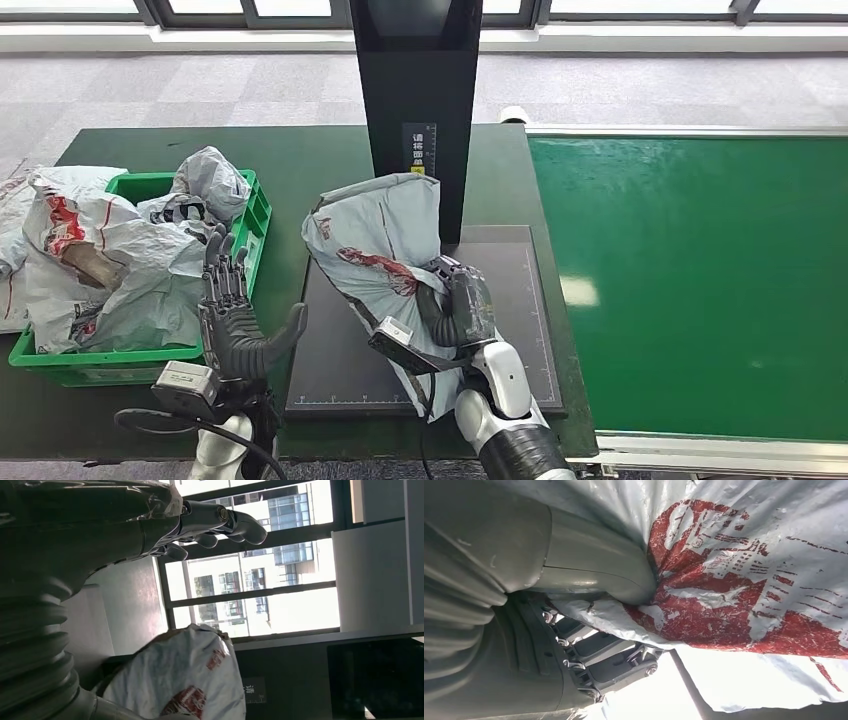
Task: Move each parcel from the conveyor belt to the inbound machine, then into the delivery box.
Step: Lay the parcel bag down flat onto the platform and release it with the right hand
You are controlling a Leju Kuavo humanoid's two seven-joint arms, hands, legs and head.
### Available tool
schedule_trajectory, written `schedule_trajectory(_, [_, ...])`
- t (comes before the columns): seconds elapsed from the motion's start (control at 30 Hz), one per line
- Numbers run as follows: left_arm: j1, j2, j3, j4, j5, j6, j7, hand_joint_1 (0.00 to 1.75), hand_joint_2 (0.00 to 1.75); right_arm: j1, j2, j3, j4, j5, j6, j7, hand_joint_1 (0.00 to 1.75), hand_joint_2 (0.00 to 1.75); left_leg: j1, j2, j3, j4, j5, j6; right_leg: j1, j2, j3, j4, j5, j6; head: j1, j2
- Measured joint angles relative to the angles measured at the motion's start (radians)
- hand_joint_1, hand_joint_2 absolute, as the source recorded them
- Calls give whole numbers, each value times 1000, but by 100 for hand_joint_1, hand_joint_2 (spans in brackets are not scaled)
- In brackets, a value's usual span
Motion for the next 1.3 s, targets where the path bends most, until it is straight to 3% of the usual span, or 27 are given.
schedule_trajectory(0.13, [-4,0,-1,6,-1,-1,0,0,175,-25,3,11,70,-8,-1,16,175,175,0,0,0,0,0,0,0,0,0,0,0,0,0,0])
schedule_trajectory(0.27, [-13,0,-1,16,1,-11,0,0,175,-41,4,19,134,-25,-7,34,3,175,0,0,0,0,0,0,0,0,0,0,0,0,0,0])
schedule_trajectory(0.7, [-32,-1,-1,38,-7,-26,0,0,175,-51,4,19,184,-33,-93,-28,0,175,0,0,0,0,0,0,0,1,-1,0,0,0,0,0])
schedule_trajectory(0.8, [-32,-1,-1,39,-8,-29,0,0,175,-37,4,19,150,-17,-98,-39,0,44,0,0,0,0,0,0,0,1,-1,0,0,0,0,0])
schedule_trajectory(0.83, [-32,-1,-1,39,-9,-30,0,0,175,-33,4,19,139,-14,-99,-43,0,44,0,0,0,0,0,0,0,1,-1,0,0,0,0,0])
schedule_trajectory(0.93, [-32,-1,-1,42,-17,-32,0,0,175,-14,4,18,93,-5,-99,-70,0,175,0,0,0,0,0,0,0,1,-1,0,0,0,0,0])
schedule_trajectory(1.07, [-34,-1,-1,50,-25,-33,0,0,175,12,2,10,1,15,-100,-119,0,175,0,0,0,0,0,0,0,1,-1,0,0,0,0,0])
schedule_trajectory(1.2, [-34,-1,-1,59,-33,-16,0,0,175,52,-7,-8,-175,36,-102,-169,0,0,0,0,0,0,0,0,0,1,-1,0,0,0,0,0])
schedule_trajectory(1.3, [-34,-1,-5,60,-41,9,0,0,175,81,-14,-13,-315,80,-103,-163,0,0,0,1,0,1,0,0,0,1,-2,0,0,0,0,0])
